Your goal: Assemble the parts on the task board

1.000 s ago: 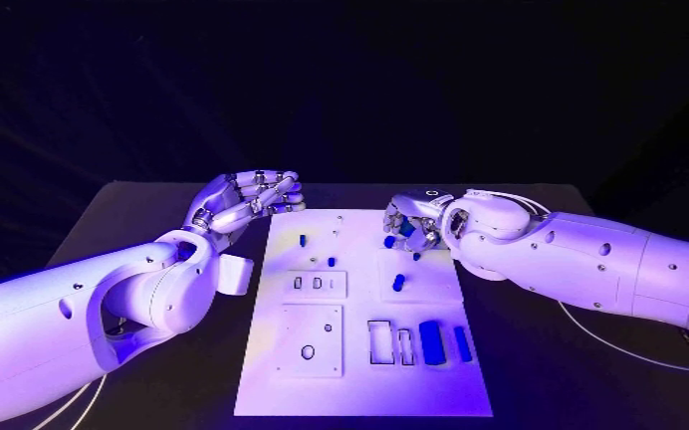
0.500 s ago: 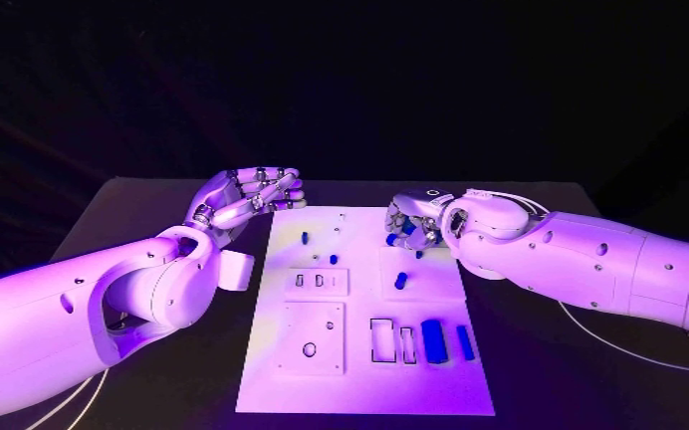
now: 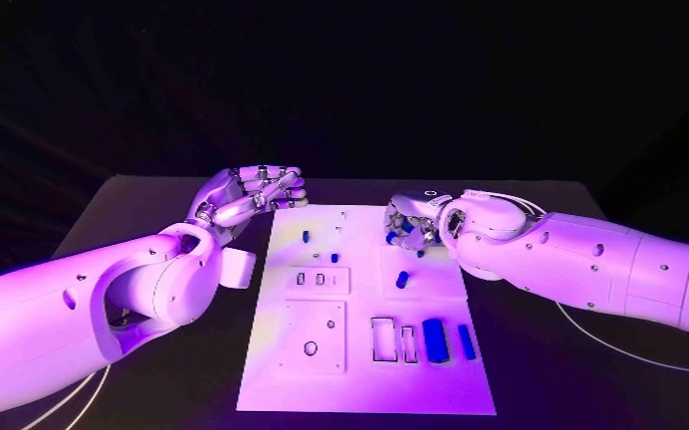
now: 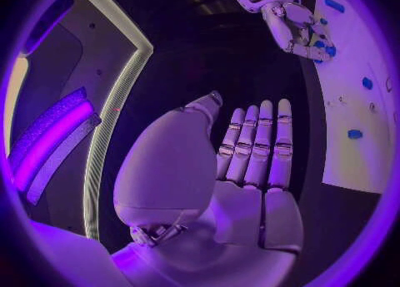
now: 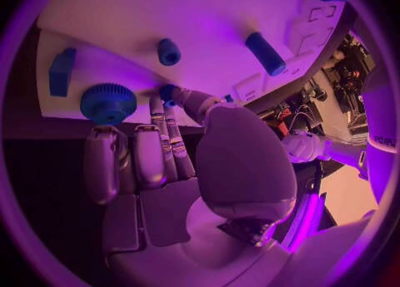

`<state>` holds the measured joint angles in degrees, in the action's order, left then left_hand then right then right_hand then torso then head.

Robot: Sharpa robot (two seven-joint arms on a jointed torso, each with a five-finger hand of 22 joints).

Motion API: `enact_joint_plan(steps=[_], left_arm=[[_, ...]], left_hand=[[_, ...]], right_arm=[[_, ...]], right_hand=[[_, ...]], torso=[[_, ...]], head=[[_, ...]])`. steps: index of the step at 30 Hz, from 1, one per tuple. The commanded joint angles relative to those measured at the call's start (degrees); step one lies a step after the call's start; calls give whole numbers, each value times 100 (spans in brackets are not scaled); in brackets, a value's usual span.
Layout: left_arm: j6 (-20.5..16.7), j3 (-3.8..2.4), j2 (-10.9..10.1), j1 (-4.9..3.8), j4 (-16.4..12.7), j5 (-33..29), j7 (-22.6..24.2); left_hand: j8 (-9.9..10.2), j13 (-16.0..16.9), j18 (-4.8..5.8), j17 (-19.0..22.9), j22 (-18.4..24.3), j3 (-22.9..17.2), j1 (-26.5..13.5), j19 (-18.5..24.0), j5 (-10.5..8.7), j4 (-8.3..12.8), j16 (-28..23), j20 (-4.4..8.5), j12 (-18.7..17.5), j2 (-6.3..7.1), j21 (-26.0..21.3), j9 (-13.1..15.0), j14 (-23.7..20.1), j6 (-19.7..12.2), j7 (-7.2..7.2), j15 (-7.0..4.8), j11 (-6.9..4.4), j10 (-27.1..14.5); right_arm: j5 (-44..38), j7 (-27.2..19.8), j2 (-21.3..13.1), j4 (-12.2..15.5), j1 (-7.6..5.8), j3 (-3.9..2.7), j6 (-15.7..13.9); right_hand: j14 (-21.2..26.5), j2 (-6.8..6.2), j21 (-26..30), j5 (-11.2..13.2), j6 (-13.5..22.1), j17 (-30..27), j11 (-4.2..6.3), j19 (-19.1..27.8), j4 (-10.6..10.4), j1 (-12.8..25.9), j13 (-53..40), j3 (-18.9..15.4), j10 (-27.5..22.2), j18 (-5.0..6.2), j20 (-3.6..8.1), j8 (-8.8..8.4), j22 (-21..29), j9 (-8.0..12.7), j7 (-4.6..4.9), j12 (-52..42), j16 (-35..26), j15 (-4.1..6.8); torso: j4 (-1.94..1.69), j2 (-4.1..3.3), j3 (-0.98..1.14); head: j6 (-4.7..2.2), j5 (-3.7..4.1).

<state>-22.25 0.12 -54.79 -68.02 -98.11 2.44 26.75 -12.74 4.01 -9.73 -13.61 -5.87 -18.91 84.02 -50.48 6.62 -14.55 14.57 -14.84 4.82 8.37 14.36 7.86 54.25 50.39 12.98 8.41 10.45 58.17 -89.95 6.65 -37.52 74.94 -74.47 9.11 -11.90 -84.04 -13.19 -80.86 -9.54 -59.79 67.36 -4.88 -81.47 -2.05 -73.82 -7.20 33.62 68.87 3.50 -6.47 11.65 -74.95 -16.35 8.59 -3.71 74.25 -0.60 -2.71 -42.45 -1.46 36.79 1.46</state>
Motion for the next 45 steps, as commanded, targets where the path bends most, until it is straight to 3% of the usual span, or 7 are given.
enact_joint_plan(steps=[1,4,9,16,25,40,45], left_arm=[[113,-6,11,-17,-3,-20,-16],[119,-6,13,-19,2,-20,-31],[128,-6,14,-22,16,-20,-59],[144,-6,14,-26,40,-20,-69],[152,-6,26,-30,76,-22,-68],[172,-6,100,-66,110,-22,-79],[172,-6,108,-91,113,-22,-81]], left_hand=[[10,1,-82,-11,-7,-19,-8,-23,-31,-17,-3,-2,-23,41,31,9,-43,7,70,8,26,26],[10,1,-82,-11,-7,-19,-8,-23,-31,-17,-3,-2,-23,41,31,9,-43,7,70,8,26,26],[11,1,-81,-14,-7,-21,-7,-25,-31,-15,-2,-2,-25,41,32,8,-43,4,73,8,27,25],[15,0,-81,-19,-6,-24,-3,-28,-31,-10,0,-1,-32,42,34,7,-43,-4,80,8,31,19],[20,-1,-80,-26,-6,-30,3,-30,-31,-2,2,0,-40,42,36,7,-45,-13,86,10,35,13],[23,-1,-79,-34,-4,-38,9,-32,-30,5,4,1,-48,41,37,7,-50,-21,90,13,39,8],[23,-1,-79,-34,-4,-38,9,-32,-30,5,4,1,-48,41,37,7,-50,-21,90,13,39,8]], right_arm=[[40,-83,11,6,15,3,-105],[79,-112,11,17,17,2,-246],[167,-105,7,61,21,2,-802],[239,-54,107,15,11,-3,-1259],[307,6,501,-316,-20,-20,-1705],[572,-45,1111,-906,9,-29,-1575],[606,-43,1195,-1006,22,-29,-1511]], right_hand=[[-201,76,-35,-22,-38,19,8,-53,3,-12,-8,39,41,-50,9,22,-172,-16,-13,-22,42,37],[-203,96,-63,-23,-76,33,22,-71,2,-16,-16,67,92,-58,19,57,-215,-50,-33,-26,67,51],[-219,271,-177,64,-203,107,104,-152,89,-155,-75,221,309,-89,76,213,-388,-210,-106,-51,165,115],[-214,252,-166,77,-198,82,103,-139,96,-138,-81,212,316,-85,82,227,-373,-235,-104,-42,154,118],[-211,260,-163,97,-180,75,101,-133,97,-128,-86,223,315,-84,84,234,-370,-258,-96,-27,157,117],[-209,262,-152,89,-158,73,93,-119,111,-131,-88,238,306,-80,85,237,-355,-279,-84,-13,162,114],[-208,262,-144,88,-155,65,92,-111,112,-129,-89,239,304,-77,85,236,-343,-281,-82,-11,157,113]], torso=[[5,-3,1],[8,-8,0],[9,-11,0],[3,-16,-6],[-12,-29,-3],[-11,-45,-3],[-18,-54,-15]], head=[[3,-10],[-5,-12],[-21,-12],[-62,-10],[-101,-7],[-90,-61],[-87,-78]])
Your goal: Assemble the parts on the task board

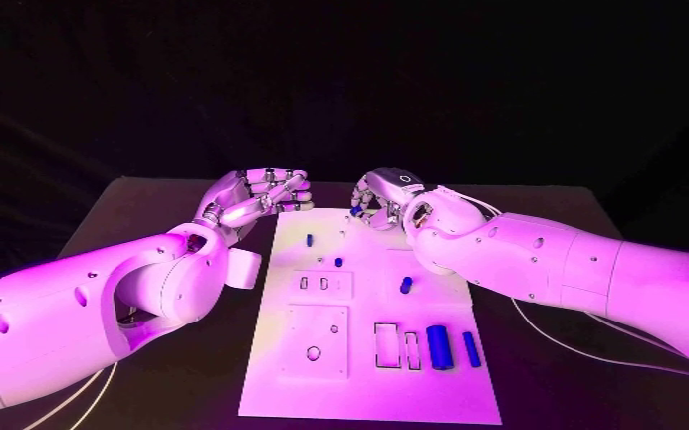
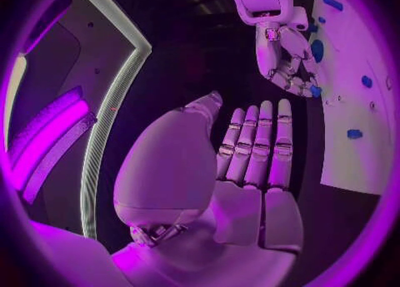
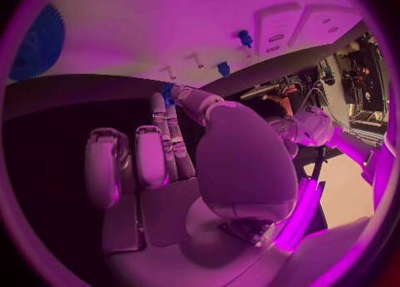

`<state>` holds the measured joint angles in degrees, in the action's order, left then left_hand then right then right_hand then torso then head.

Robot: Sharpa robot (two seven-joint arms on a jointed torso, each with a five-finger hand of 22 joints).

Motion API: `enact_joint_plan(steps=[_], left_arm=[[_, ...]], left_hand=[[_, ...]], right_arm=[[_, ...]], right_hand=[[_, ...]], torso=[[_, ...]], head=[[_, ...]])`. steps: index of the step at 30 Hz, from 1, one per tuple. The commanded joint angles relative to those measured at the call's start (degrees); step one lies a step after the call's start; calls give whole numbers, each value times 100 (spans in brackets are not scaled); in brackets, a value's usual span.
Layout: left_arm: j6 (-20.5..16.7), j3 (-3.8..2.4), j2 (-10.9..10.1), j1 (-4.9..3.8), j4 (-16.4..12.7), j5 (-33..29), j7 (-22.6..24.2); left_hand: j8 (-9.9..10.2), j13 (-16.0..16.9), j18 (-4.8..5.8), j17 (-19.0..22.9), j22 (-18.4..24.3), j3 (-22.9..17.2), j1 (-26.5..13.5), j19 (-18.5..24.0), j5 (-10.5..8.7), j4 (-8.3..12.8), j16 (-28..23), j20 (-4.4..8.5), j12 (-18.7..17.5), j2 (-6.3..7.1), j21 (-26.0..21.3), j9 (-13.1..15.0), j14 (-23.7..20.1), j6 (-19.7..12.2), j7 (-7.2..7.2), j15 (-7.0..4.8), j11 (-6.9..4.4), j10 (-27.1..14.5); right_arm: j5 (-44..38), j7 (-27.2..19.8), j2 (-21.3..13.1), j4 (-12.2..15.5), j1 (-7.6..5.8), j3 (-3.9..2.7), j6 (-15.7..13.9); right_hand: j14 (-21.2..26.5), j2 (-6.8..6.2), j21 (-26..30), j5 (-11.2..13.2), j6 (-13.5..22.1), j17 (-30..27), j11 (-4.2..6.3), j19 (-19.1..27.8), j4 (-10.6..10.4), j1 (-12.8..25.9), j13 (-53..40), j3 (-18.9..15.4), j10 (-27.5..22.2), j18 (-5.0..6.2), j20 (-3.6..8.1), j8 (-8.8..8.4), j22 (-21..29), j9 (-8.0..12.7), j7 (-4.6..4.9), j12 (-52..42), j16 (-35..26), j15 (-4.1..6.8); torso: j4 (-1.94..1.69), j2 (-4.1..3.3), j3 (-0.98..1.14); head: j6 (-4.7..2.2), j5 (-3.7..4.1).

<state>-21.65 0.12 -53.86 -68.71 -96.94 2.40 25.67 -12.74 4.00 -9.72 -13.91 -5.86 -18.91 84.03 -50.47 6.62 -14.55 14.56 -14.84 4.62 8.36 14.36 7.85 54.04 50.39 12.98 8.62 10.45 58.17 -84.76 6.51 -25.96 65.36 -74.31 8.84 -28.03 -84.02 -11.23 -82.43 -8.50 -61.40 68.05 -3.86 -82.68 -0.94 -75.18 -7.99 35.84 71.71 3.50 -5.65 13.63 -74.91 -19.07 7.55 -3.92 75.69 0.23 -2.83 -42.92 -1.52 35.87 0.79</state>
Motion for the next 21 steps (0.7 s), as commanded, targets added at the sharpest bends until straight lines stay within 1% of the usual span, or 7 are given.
enact_joint_plan(steps=[1,4,7,9,10,14,21], left_arm=[[112,-6,18,-27,-3,-18,27],[115,-6,26,-37,-1,-18,27],[117,-6,32,-44,0,-18,26],[119,-6,37,-50,1,-18,26],[120,-6,39,-53,1,-18,26],[122,-6,47,-63,0,-18,25],[120,-6,53,-83,-7,-18,20]], left_hand=[[23,0,-80,-5,-5,-38,8,-33,-31,5,4,1,-28,41,37,8,-28,-20,90,-8,39,9],[23,0,-80,-5,-5,-38,8,-33,-31,5,4,1,-28,41,37,8,-28,-20,90,-8,39,9],[23,0,-80,-5,-5,-38,8,-33,-31,5,4,1,-28,41,37,8,-28,-20,90,-8,39,9],[23,0,-80,-5,-5,-38,8,-33,-31,5,4,1,-28,41,37,8,-28,-20,90,-8,39,9],[23,0,-80,-5,-5,-38,8,-33,-31,5,4,1,-28,41,37,8,-28,-20,90,-8,39,9],[23,0,-80,-5,-5,-38,8,-33,-31,5,4,1,-28,41,37,8,-28,-20,90,-8,39,9],[26,0,-79,-13,-3,-46,12,-33,-30,11,4,1,-35,38,37,9,-34,-26,93,-6,42,6]], right_arm=[[91,-30,57,-72,9,-2,111],[104,-38,95,-122,15,-2,135],[111,-42,129,-159,19,-2,178],[114,-42,157,-192,21,-2,199],[115,-44,171,-209,24,-2,205],[116,-46,226,-278,36,-2,221],[117,-47,293,-355,49,-2,276]], right_hand=[[-210,66,12,-16,7,-5,-10,11,1,7,-10,17,20,-77,3,39,-346,-10,22,11,14,30],[-208,62,12,-20,19,-7,-14,11,4,12,-10,19,14,-77,2,37,-348,-16,27,16,14,27],[-208,56,13,-21,28,-8,-18,13,5,19,-10,18,9,-77,1,36,-347,-21,31,19,15,24],[-208,54,11,-21,33,-6,-20,12,3,25,-11,17,7,-77,0,36,-351,-24,33,20,18,23],[-208,54,11,-21,33,-6,-20,12,3,25,-11,17,7,-77,0,36,-351,-24,33,20,18,23],[-208,54,11,-21,33,-6,-20,12,3,25,-11,17,7,-77,0,36,-351,-24,33,20,18,23],[-208,51,14,-21,38,-6,-22,16,3,29,-11,16,4,-76,-1,35,-346,-28,35,22,18,21]], torso=[[-4,-5,-7],[-9,-7,-8],[-5,-6,-2],[-4,-5,-4],[-1,-5,-1],[-8,-11,-5],[1,-12,-2]], head=[[7,-13],[13,-13],[20,-13],[29,-8],[31,-12],[33,-26],[44,-50]])
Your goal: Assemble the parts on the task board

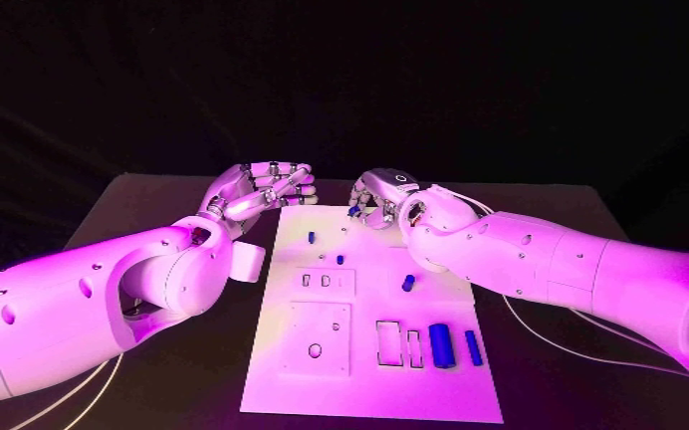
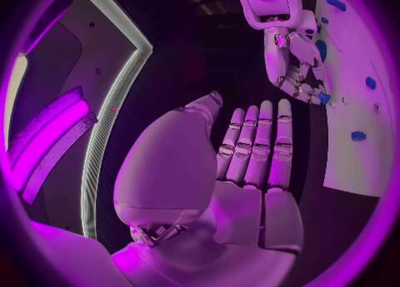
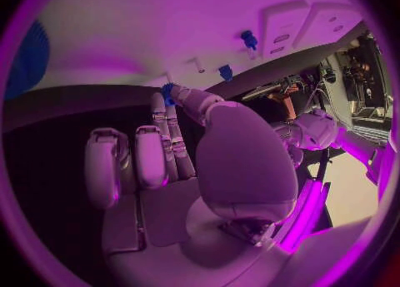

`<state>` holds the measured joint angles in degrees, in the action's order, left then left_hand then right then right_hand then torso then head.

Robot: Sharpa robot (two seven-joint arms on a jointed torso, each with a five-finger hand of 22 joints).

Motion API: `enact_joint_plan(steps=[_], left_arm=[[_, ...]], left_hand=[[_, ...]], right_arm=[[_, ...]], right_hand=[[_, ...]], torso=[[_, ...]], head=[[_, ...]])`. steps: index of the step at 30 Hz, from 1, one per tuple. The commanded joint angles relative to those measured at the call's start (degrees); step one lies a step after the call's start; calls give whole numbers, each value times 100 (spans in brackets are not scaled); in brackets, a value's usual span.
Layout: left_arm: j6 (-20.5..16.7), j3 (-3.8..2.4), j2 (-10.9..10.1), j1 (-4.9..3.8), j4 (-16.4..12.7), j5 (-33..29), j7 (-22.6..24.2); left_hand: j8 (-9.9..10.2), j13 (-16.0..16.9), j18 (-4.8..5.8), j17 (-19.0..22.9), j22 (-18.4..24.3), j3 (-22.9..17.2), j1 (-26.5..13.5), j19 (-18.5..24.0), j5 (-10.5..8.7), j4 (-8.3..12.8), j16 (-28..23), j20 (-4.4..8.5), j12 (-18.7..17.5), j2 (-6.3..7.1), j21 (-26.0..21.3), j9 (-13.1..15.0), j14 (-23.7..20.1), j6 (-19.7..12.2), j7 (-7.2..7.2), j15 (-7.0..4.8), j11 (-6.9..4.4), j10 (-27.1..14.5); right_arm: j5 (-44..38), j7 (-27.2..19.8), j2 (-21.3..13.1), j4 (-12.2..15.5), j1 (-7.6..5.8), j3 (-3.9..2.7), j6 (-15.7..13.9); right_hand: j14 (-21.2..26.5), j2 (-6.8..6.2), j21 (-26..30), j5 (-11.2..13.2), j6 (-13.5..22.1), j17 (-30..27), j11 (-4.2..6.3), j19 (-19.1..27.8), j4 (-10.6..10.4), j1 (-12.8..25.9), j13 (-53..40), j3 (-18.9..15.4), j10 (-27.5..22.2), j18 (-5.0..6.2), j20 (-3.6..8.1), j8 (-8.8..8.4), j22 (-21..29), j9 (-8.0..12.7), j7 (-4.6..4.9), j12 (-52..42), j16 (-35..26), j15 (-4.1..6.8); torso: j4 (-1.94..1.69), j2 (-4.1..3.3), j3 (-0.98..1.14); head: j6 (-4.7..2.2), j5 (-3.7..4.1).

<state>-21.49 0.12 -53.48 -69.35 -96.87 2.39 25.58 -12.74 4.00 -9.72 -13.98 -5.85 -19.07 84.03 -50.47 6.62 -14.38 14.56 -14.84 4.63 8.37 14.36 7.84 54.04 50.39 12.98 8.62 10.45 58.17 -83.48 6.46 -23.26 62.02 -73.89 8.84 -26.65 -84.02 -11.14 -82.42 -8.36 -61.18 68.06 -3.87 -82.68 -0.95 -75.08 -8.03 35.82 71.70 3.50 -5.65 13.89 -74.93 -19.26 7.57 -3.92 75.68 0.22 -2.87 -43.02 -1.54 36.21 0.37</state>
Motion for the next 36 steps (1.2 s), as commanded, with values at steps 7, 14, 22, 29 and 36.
enact_joint_plan(steps=[7,14,22,29,36], left_arm=[[103,-6,20,-33,-12,-17,27],[105,-5,26,-44,-9,-17,21],[103,-5,30,-57,-12,-17,12],[110,-5,25,-63,-14,-17,4],[112,-5,22,-71,-17,-17,-2]], left_hand=[[26,1,-79,-5,-4,-30,12,-33,-30,-5,4,2,-36,38,37,9,-34,-26,93,-6,42,6],[26,1,-79,-5,-4,-30,12,-33,-30,-5,4,2,-36,38,37,9,-34,-26,93,-6,42,6],[28,1,-77,-14,-1,-35,9,-32,-31,-2,4,1,-42,39,37,10,-43,-31,97,-3,45,4],[28,1,-77,-15,-1,-35,9,-32,-31,-1,3,1,-43,39,37,10,-46,-31,97,-3,45,4],[29,1,-77,-16,0,-36,7,-31,-32,-1,0,1,-45,39,36,10,-52,-33,98,-1,46,2]], right_arm=[[-7,-53,74,-68,22,-1,202],[-4,-74,126,-125,30,0,225],[-3,-53,196,-201,32,1,222],[-14,2,268,-320,33,1,171],[-17,3,300,-347,33,1,174]], right_hand=[[-207,40,16,-36,22,-8,-23,19,5,22,-7,18,2,-76,-2,9,-341,-12,34,23,19,19],[-197,17,42,-24,69,-42,-38,48,2,58,-7,15,-33,-67,-11,1,-307,-35,48,34,5,7],[-165,-37,131,58,192,-142,-87,140,0,119,20,35,-194,-37,-44,-34,-192,-81,92,47,-44,-33],[-126,-114,221,173,387,-253,-155,224,-3,171,48,53,-399,-9,-95,-115,-87,-108,161,39,-105,-88],[-116,-147,258,204,432,-287,-174,256,-2,187,63,46,-480,2,-113,-130,-44,-124,174,30,-120,-105]], torso=[[5,-4,4],[8,-6,3],[4,-7,4],[6,-12,2],[20,-10,0]], head=[[24,-26],[22,-35],[39,-67],[31,-92],[27,-107]])
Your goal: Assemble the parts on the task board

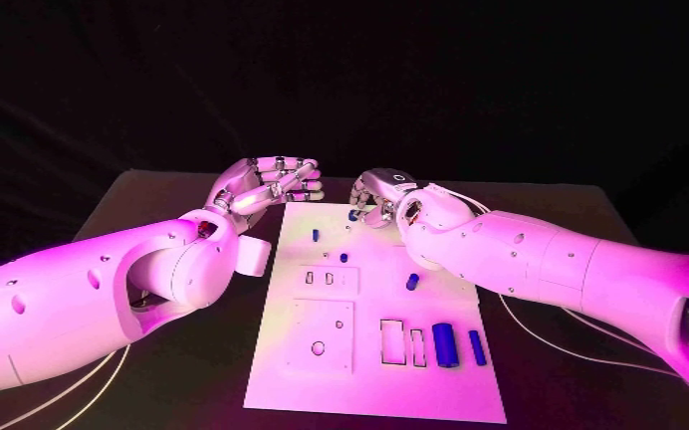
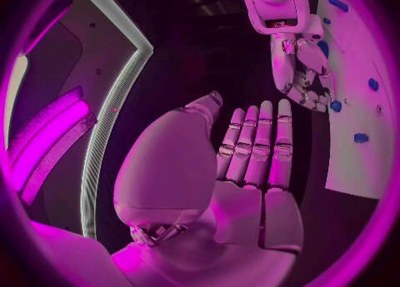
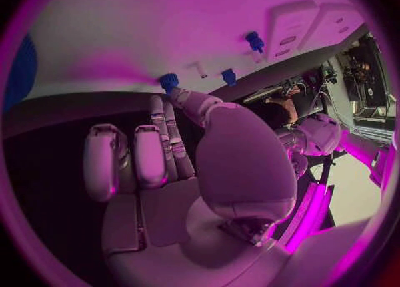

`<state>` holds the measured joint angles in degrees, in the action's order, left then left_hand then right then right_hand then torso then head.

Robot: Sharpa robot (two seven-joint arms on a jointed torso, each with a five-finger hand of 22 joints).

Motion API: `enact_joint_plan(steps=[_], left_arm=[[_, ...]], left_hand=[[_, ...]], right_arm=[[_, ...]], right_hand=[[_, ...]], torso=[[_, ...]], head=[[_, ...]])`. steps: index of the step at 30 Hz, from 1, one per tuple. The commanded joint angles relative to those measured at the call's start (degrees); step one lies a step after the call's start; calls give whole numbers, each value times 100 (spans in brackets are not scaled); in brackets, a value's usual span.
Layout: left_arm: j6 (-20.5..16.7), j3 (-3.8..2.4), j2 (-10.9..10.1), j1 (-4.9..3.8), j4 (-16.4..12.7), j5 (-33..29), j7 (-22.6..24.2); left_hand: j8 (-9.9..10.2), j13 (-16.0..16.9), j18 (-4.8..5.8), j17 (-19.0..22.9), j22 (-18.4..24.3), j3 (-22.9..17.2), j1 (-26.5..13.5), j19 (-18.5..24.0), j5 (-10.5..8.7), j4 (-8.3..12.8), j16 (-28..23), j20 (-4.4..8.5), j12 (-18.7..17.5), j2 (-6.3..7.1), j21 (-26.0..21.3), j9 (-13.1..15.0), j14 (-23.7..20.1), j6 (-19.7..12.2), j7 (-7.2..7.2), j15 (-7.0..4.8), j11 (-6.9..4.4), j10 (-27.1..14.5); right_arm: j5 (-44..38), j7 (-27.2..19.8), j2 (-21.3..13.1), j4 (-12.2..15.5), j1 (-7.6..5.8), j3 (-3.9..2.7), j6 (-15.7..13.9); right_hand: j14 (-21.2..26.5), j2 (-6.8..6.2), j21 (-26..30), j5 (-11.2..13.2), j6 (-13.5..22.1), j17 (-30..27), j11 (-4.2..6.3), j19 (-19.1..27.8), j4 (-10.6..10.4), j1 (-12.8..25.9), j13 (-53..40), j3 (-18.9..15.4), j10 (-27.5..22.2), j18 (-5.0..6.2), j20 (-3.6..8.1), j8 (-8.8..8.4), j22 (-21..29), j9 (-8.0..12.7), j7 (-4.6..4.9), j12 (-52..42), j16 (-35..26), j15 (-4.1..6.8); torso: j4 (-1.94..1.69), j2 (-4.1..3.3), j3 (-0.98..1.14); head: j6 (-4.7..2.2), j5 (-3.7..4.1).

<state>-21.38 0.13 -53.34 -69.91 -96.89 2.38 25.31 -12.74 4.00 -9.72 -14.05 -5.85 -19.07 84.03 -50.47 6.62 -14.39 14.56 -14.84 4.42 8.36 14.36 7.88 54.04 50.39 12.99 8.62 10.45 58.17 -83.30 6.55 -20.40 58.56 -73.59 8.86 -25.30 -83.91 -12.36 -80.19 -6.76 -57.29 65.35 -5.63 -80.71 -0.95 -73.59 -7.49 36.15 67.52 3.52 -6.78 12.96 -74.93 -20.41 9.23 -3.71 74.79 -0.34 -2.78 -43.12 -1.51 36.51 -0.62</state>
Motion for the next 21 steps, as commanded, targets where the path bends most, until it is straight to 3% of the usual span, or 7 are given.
enact_joint_plan(steps=[1,7,11,18,21], left_arm=[[101,-6,8,-16,-15,-16,24],[101,-6,5,-22,-14,-16,20],[112,-6,-6,-24,-9,-16,16],[134,-5,-56,-24,28,-19,23],[143,-5,-64,-24,55,-21,26]], left_hand=[[29,1,-77,-8,0,-36,7,-31,-32,-1,0,1,-24,39,36,6,-52,-33,98,-1,47,3],[29,1,-77,-8,0,-36,7,-31,-32,-1,0,1,-24,39,36,6,-52,-33,98,-1,47,3],[29,1,-77,-8,0,-36,7,-31,-32,-1,0,1,-24,39,36,6,-52,-33,98,-1,47,3],[31,1,-76,-14,3,-38,-1,-27,-34,-2,-7,-1,-30,40,34,7,-69,-38,101,4,50,-1],[31,1,-76,-14,3,-38,-1,-27,-34,-2,-7,-1,-30,40,34,7,-69,-38,101,4,50,-1]], right_arm=[[-35,-8,17,0,2,0,44],[-51,-8,-7,53,2,0,84],[-66,21,-188,257,0,0,15],[257,14,-969,1083,-77,-37,-295],[630,-35,-1366,1488,-150,-66,-263]], right_hand=[[-121,-37,51,55,58,-43,-1,73,1,41,12,9,-81,6,-4,-43,-24,-12,10,7,-47,-53],[-54,-185,237,67,364,-255,-40,230,-9,108,45,-117,-333,61,-43,-212,194,-6,32,-15,-175,-87],[-22,-213,353,45,435,-363,-41,325,-4,103,54,-193,-425,95,-48,-257,334,-14,25,-32,-245,-89],[-66,-182,257,-99,370,-251,-26,204,-22,83,-4,-244,-208,58,-43,-244,176,-66,54,-229,-153,-78],[-121,-281,127,-218,401,-102,20,75,-74,167,-111,-368,106,17,-16,-286,-8,-82,59,-454,-24,-44]], torso=[[10,-1,-1],[6,0,0],[12,7,4],[78,22,19],[102,34,26]], head=[[-3,-7],[2,-4],[-6,-1],[-29,-4],[-44,-8]])
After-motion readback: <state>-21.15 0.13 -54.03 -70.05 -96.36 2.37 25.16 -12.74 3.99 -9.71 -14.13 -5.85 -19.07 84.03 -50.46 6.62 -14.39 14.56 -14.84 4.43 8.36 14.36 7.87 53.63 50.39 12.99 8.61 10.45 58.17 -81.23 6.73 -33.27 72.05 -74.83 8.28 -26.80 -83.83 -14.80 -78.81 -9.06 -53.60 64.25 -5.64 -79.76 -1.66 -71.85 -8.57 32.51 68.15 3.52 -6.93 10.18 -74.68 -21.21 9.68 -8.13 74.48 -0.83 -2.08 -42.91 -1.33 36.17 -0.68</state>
